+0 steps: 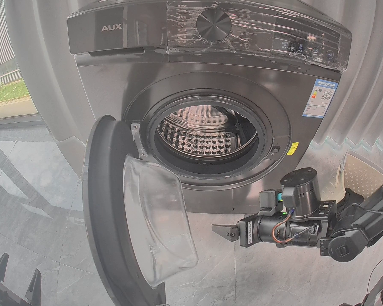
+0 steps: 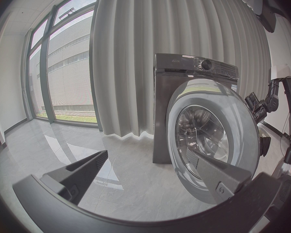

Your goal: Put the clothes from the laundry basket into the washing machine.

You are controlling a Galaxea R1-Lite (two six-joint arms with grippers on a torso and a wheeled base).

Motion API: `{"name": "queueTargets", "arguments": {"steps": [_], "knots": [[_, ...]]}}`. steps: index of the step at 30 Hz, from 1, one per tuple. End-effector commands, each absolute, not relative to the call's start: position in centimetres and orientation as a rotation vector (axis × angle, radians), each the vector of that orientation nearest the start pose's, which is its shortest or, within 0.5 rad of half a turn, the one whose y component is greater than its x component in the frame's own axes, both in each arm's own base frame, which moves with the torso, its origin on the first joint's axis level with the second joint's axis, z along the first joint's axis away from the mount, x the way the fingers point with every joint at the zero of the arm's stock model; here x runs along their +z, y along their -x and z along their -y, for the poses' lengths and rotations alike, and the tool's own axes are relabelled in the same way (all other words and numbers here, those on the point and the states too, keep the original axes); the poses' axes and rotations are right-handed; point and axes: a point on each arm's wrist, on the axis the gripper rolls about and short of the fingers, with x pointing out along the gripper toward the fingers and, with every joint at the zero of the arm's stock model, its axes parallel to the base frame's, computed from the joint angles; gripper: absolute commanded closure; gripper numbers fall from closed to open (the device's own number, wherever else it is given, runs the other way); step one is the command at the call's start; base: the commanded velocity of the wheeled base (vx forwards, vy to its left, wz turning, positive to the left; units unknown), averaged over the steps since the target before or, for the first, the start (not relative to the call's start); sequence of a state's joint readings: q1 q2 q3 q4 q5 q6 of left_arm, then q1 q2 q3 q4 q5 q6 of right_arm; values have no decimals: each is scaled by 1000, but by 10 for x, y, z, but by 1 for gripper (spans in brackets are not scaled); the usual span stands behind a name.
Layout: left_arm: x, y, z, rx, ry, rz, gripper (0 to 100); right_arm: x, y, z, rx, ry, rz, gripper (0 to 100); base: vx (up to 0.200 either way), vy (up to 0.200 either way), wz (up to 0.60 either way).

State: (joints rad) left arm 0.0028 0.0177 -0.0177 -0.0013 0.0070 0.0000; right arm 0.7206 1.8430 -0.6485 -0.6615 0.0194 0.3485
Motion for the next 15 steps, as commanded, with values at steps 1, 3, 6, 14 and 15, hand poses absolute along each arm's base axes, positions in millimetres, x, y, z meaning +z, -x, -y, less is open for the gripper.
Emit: {"name": "queueTargets", "arguments": {"steps": [1, 3, 6, 14, 15], "knots": [[76, 22, 0, 11, 0, -3, 0, 85, -238, -215, 598, -127, -665, 0, 0, 0, 0], [76, 22, 0, 9, 0, -3, 0, 75, -238, -226, 613, -118, -690, 0, 0, 0, 0], [76, 22, 0, 11, 0, -3, 0, 69, -238, -234, 631, -114, -687, 0, 0, 0, 0], [76, 22, 0, 11, 0, -3, 0, 47, -235, -256, 681, -102, -685, 0, 0, 0, 0], [76, 22, 0, 9, 0, -3, 0, 47, -235, -257, 684, -109, -677, 0, 0, 0, 0]]}}
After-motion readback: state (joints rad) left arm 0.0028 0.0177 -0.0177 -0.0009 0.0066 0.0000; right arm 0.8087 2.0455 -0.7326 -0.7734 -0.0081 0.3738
